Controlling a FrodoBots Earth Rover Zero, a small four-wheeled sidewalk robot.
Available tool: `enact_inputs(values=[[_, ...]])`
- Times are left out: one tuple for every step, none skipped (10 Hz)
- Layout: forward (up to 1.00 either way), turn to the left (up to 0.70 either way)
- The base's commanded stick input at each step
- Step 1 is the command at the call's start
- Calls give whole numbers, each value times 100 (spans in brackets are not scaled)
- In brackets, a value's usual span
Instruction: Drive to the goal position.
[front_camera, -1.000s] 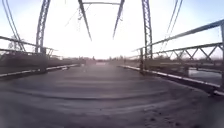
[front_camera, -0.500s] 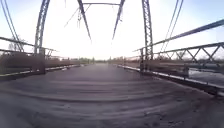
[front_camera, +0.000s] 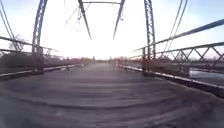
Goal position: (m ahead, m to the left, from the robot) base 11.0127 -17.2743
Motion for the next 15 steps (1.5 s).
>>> enact_inputs(values=[[44,1],[41,1],[18,1],[11,1],[11,1],[11,1],[11,1],[7,1],[7,0],[8,-3],[65,-20],[78,-27],[91,-34],[100,-39],[100,-39]])
